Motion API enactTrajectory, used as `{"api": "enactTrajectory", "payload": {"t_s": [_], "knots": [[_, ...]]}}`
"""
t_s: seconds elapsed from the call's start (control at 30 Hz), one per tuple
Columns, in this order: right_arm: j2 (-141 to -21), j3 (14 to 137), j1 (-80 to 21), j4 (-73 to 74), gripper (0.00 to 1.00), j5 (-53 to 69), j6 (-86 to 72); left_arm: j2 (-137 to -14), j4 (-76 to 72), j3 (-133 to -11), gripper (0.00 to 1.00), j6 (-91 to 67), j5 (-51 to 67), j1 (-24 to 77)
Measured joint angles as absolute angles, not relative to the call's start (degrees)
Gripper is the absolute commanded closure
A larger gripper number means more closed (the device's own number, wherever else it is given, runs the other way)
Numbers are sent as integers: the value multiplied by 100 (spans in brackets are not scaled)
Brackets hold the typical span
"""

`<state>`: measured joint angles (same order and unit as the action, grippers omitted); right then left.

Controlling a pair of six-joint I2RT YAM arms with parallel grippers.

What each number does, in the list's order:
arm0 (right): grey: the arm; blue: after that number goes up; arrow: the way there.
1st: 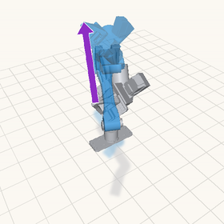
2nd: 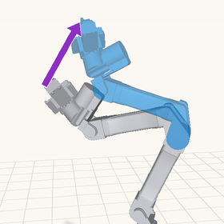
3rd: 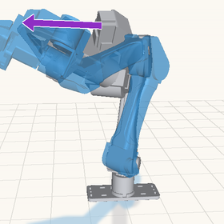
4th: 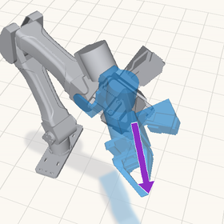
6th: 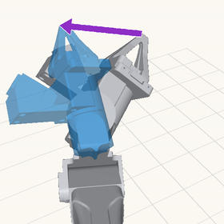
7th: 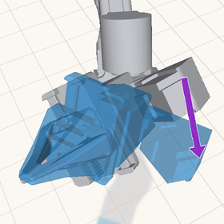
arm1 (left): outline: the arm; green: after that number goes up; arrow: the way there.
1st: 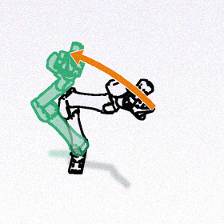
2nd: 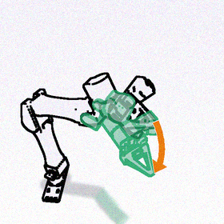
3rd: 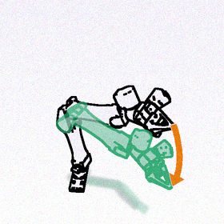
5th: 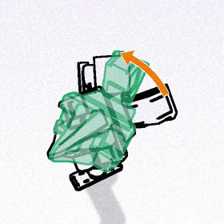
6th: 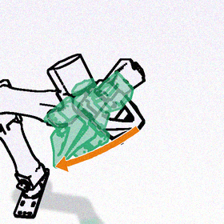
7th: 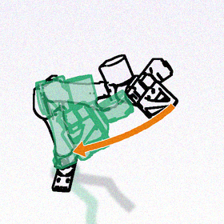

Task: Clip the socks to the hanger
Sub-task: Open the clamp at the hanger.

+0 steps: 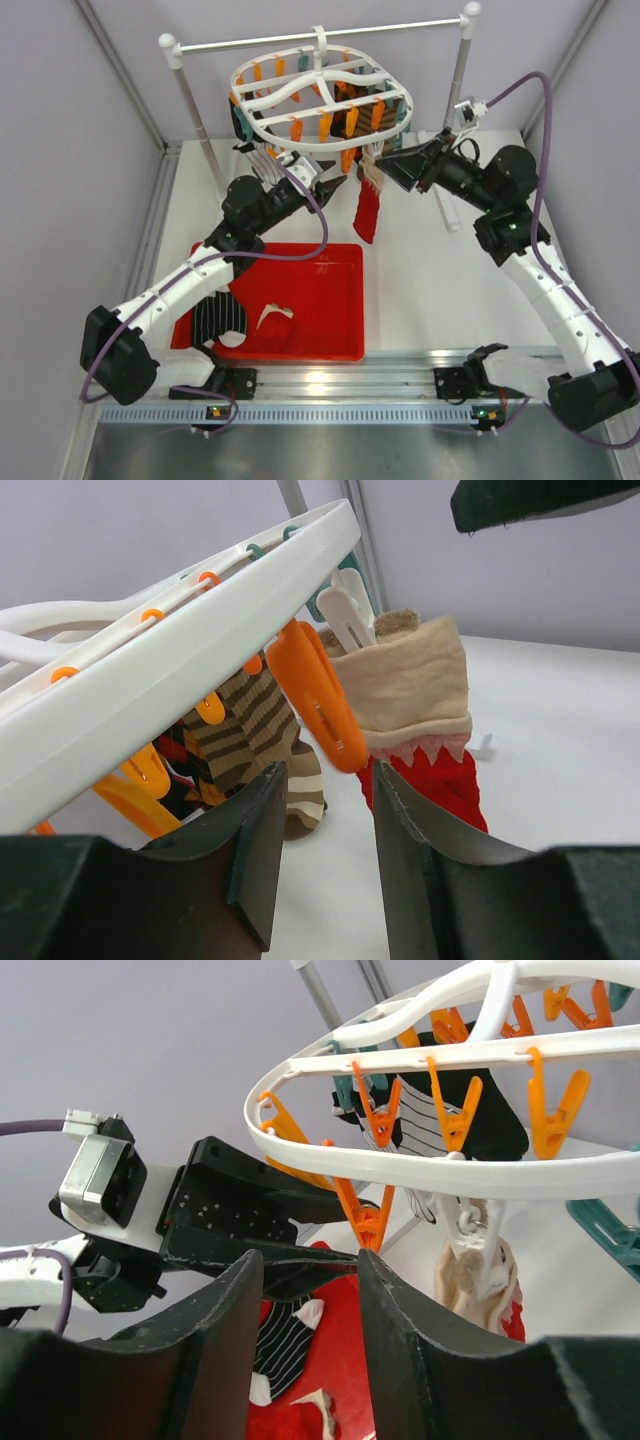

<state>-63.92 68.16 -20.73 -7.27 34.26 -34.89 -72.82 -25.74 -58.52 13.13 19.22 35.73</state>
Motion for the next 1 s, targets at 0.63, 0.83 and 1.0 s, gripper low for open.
{"api": "enactTrajectory", "payload": {"t_s": [0.63,0.83,1.0], "knots": [[-6720,6307,-2840,-1431,36,2539,-3389,-7303,-2591,-5852,56,1315,2016,3570],[-6724,6147,-2945,-1815,33,2062,-3437,-7310,-2630,-5852,56,1313,2043,3570],[-6831,6020,-3028,-2008,31,1859,-3476,-7397,-2661,-5859,56,1313,2069,3573]]}}
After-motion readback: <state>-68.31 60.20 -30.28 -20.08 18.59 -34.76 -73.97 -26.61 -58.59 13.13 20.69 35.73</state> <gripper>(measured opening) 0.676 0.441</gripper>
